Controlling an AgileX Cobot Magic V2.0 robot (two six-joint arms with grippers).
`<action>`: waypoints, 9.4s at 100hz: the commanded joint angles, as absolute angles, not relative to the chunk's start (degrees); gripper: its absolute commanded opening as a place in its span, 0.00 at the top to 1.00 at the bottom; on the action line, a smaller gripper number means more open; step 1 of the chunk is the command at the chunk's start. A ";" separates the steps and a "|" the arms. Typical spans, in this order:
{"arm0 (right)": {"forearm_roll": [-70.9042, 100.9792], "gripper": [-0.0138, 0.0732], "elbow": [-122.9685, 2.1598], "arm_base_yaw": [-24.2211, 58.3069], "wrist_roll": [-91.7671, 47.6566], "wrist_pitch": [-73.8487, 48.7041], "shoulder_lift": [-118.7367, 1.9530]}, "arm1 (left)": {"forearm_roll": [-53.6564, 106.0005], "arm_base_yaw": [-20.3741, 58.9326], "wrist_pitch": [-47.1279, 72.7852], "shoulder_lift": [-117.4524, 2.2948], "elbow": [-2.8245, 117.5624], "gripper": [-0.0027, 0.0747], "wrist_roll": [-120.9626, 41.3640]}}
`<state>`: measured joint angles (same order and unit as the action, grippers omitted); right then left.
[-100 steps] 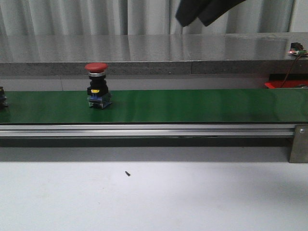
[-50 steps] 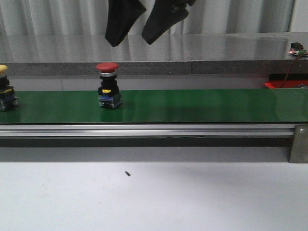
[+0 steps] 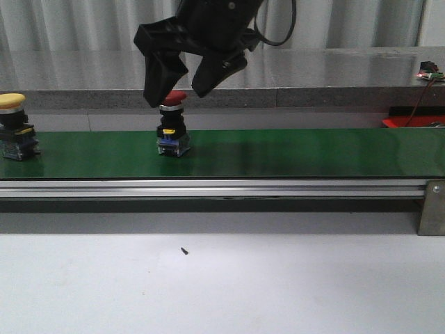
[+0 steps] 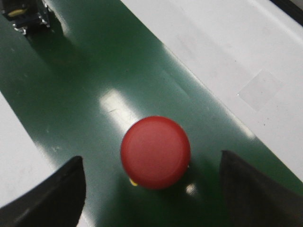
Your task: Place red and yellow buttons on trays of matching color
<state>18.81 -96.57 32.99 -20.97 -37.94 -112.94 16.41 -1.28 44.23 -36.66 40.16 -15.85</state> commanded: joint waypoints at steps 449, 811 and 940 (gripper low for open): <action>17.98 0.20 -74.89 -25.77 -25.33 -19.16 -95.09 | 17.76 -0.89 40.44 -36.49 41.78 0.99 -15.43; 25.20 0.64 -67.15 14.88 -29.25 -29.05 -81.80 | 17.76 -0.89 40.44 -36.49 41.78 0.99 -15.43; 28.19 0.64 -33.11 -29.55 -29.25 -6.21 -69.15 | 17.76 -0.89 40.44 -36.49 41.78 0.99 -15.43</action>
<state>26.24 -33.05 -28.44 -29.21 -12.16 -69.55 16.41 -1.28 44.23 -36.66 40.16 -15.85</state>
